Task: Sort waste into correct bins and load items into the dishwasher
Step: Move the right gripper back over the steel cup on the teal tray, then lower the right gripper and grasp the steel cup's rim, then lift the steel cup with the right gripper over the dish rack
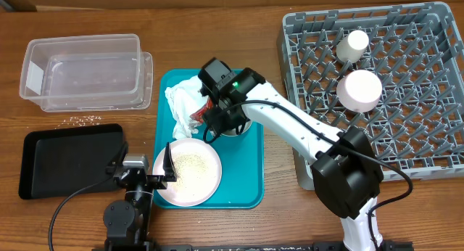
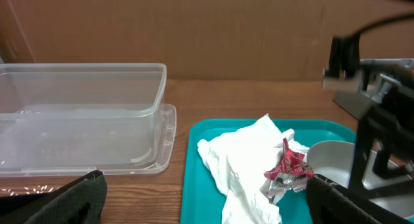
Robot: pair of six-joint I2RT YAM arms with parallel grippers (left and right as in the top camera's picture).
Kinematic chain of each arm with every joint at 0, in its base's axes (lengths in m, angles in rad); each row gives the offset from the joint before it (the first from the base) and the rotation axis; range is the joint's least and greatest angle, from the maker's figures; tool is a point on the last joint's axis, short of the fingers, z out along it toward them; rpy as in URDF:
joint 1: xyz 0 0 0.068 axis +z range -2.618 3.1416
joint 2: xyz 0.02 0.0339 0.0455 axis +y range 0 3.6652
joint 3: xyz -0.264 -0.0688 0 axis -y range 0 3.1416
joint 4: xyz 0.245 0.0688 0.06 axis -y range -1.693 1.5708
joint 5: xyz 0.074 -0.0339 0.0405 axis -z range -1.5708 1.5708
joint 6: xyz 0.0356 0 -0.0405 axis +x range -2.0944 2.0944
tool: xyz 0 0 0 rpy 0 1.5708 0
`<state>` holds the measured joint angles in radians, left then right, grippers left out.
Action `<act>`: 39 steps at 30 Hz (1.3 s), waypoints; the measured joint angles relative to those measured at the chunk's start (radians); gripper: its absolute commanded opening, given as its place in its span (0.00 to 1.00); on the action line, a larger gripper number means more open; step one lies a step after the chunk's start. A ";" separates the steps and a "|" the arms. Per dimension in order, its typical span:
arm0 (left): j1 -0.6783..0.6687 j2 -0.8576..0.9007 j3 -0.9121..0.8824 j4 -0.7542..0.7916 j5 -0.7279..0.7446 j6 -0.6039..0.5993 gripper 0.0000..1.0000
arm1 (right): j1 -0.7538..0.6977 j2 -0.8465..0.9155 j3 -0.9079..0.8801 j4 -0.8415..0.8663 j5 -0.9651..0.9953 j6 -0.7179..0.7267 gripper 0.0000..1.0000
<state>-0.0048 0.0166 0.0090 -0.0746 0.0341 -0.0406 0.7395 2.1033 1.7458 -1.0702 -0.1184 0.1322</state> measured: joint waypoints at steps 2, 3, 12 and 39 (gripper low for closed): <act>0.000 0.000 0.000 0.000 0.000 0.000 1.00 | 0.001 0.000 -0.041 0.023 0.008 -0.007 0.59; 0.000 0.000 0.000 0.000 0.000 0.000 1.00 | 0.002 0.000 -0.061 0.031 0.012 -0.013 0.58; 0.000 0.000 0.000 0.000 0.000 0.000 1.00 | 0.030 0.000 -0.121 0.075 0.027 -0.068 0.49; 0.000 0.000 0.000 0.000 0.000 0.000 1.00 | -0.045 -0.076 0.064 -0.084 0.022 0.045 0.04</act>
<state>-0.0048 0.0166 0.0090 -0.0742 0.0341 -0.0406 0.6941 2.0277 1.8103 -1.1538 -0.0963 0.1772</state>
